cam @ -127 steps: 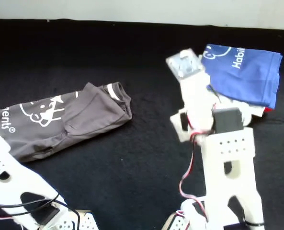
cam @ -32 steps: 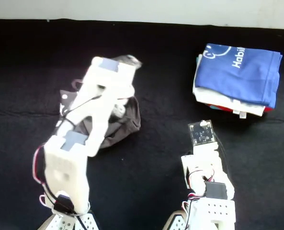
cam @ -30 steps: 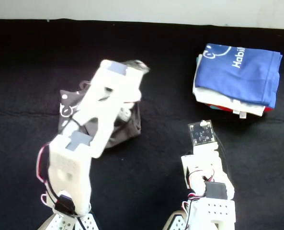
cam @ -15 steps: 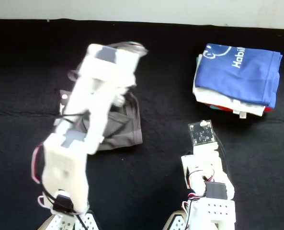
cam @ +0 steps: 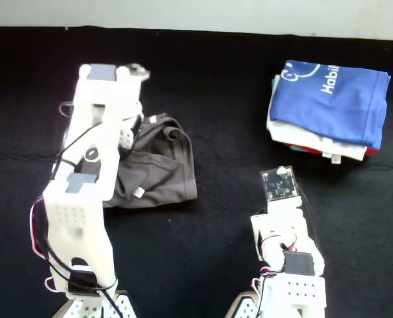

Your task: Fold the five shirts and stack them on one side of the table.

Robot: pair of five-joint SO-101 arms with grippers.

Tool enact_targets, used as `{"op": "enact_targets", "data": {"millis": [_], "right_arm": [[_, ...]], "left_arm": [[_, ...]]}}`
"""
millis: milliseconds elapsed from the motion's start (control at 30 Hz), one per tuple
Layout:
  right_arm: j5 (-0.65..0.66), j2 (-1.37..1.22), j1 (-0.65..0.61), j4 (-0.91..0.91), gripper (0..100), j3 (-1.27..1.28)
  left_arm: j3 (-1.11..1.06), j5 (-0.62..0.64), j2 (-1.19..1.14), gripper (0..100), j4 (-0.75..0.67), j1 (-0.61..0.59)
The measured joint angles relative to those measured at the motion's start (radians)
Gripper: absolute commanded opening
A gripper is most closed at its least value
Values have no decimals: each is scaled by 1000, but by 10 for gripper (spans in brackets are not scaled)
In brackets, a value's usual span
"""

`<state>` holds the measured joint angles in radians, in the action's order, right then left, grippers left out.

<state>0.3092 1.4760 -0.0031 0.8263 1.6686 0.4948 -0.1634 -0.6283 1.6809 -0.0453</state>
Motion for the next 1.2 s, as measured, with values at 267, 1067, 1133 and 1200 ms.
{"op": "enact_targets", "data": {"millis": [267, 1067, 1133, 1200], "right_arm": [[0, 0, 0, 0, 7, 0], [0, 0, 0, 0, 7, 0], [0, 0, 0, 0, 7, 0], [0, 0, 0, 0, 7, 0]], "left_arm": [[-6, 68, -20, 9, -11, 219], [-176, 6, 192, 9, 29, 304], [-195, 6, 158, 9, -2, 302], [-196, 9, 121, 9, -35, 310]]}}
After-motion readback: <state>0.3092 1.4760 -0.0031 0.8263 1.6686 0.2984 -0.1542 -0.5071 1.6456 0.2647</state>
